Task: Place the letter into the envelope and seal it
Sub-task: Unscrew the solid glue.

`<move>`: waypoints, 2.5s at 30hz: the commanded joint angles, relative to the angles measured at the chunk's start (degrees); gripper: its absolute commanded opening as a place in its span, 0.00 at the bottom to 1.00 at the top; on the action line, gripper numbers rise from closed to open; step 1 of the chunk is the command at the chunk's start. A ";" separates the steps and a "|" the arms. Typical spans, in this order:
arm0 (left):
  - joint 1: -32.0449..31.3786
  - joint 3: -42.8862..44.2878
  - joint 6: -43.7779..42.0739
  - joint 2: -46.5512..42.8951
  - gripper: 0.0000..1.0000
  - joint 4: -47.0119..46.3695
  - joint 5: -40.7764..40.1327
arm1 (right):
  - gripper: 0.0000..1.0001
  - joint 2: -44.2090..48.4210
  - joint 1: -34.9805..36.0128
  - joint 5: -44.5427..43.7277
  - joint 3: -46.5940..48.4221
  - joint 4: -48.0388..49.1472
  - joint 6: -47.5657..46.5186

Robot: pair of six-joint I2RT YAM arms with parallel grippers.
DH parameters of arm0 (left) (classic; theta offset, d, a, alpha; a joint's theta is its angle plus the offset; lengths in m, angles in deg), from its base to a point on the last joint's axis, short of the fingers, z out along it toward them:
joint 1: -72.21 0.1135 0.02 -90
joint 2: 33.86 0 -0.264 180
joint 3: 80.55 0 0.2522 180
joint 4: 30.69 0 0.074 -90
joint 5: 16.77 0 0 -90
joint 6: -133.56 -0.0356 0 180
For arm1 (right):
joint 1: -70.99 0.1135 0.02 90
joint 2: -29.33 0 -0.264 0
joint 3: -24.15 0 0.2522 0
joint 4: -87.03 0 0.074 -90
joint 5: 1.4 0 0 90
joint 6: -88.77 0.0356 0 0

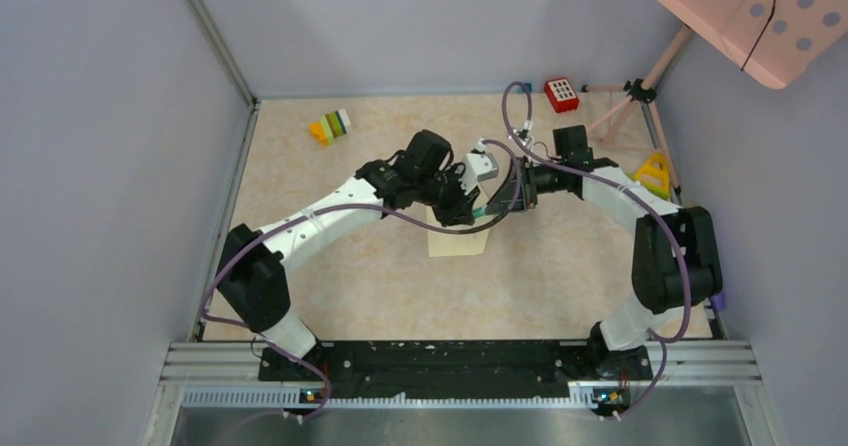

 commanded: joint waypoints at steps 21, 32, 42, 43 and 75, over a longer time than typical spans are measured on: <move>0.55 2.54 -3.01 4.48 0.00 6.36 30.48 | 0.99 6.55 -3.17 5.45 5.86 -70.92 -108.91; 0.64 5.48 -7.81 1.65 0.00 10.79 23.16 | 0.99 16.52 3.41 -33.84 7.03 -32.15 -44.75; 4.43 -0.37 -0.32 -3.74 0.00 -0.02 15.66 | 0.99 36.38 3.35 -56.62 -5.86 4.45 -13.65; 5.26 -0.90 0.77 -4.24 0.00 -1.20 16.09 | 0.99 39.56 3.22 -59.25 -8.28 8.27 -12.32; 5.11 4.62 -5.86 1.82 0.00 11.60 41.76 | 0.82 38.67 15.95 -19.67 -8.65 -10.31 -51.41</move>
